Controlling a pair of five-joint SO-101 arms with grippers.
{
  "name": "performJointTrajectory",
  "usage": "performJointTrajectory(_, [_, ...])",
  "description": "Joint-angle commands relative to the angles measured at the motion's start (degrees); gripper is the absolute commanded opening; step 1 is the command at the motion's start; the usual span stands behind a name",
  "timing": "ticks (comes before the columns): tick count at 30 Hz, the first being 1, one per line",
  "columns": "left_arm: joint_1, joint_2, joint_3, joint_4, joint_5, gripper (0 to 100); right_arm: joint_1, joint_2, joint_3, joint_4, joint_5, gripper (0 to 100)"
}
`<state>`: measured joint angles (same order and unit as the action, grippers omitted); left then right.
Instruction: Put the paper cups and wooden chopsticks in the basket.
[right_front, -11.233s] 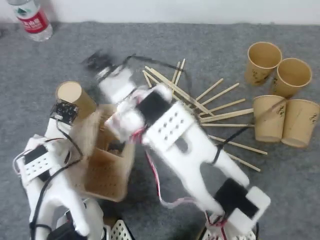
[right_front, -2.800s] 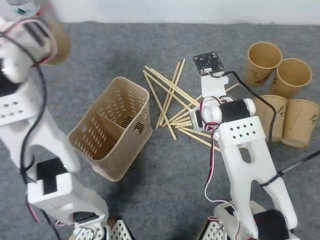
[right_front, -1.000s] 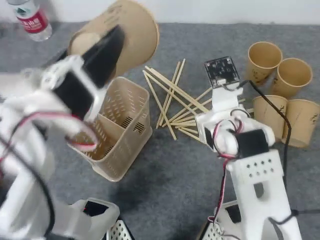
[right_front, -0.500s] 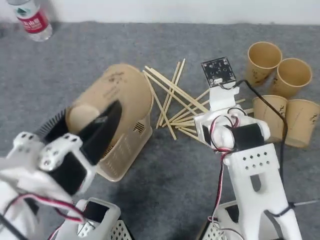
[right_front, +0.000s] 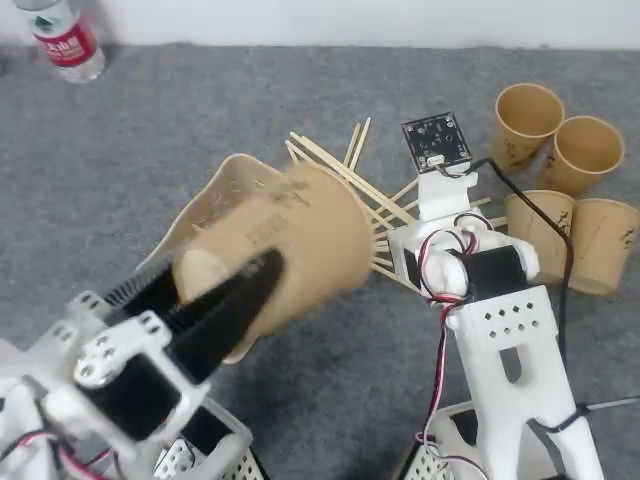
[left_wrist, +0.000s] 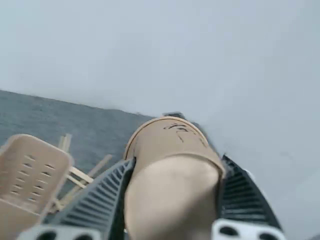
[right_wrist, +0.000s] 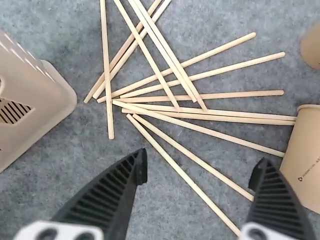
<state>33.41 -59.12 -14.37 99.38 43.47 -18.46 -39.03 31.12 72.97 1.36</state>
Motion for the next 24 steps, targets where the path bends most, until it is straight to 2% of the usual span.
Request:
performJointTrajectory(1, [4.48,-2.81,-0.22,0.09,2.2,1,-0.13,-0.4,-4.22,1.1,-0.62,33.2])
performJointTrajectory(12, [5.8,-18.2,0.22,1.14,-8.18,1,-0.48,-0.4,-17.67,10.07,0.0,33.2])
performJointTrajectory(15, [5.8,-22.59,3.82,1.14,-10.37,1,-1.36,-0.31,-22.86,12.97,3.43,33.2])
performJointTrajectory(18, [5.8,-27.96,11.91,1.05,-11.52,1,-4.88,-0.13,-28.04,16.75,6.77,33.2])
performJointTrajectory(24, [5.54,-37.45,22.81,-0.97,-13.89,1,-18.59,-0.31,-38.68,24.92,9.14,33.1])
